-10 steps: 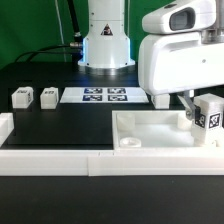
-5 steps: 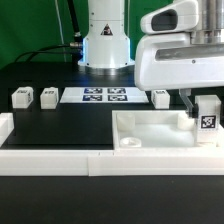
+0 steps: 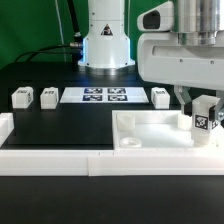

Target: Assemble square table

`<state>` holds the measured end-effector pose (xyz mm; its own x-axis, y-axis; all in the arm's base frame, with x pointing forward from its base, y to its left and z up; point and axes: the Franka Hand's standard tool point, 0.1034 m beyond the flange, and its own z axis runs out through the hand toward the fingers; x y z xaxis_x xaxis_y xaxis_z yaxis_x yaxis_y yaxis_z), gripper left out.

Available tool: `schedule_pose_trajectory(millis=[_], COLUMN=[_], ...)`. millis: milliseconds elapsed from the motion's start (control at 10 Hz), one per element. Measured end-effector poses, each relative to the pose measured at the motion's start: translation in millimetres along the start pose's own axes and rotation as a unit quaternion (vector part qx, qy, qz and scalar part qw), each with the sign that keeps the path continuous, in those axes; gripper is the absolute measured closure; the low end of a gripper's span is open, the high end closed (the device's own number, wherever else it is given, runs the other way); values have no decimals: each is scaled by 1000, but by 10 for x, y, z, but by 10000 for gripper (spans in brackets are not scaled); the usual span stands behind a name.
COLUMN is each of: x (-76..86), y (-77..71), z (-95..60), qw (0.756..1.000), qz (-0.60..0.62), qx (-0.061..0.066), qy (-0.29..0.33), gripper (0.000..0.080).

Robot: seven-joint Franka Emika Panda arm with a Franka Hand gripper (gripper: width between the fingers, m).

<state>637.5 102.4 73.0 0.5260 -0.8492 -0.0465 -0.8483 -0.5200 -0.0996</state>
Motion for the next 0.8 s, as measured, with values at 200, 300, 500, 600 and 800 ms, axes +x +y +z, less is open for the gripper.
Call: schedule_pose_trajectory(millis=[200,300,500,600,800], x=[-32,-62,-75,-72,-105], y=[12,13,26,29,33], z=[2,0,-3,1,-9], qw=[996,987,976,978,999], qz=[91,159,219,206,36], qx=[-5,-9,-12,-13,-25], qy=[-6,-2,8,8,14], gripper=[507,507,507,463,295])
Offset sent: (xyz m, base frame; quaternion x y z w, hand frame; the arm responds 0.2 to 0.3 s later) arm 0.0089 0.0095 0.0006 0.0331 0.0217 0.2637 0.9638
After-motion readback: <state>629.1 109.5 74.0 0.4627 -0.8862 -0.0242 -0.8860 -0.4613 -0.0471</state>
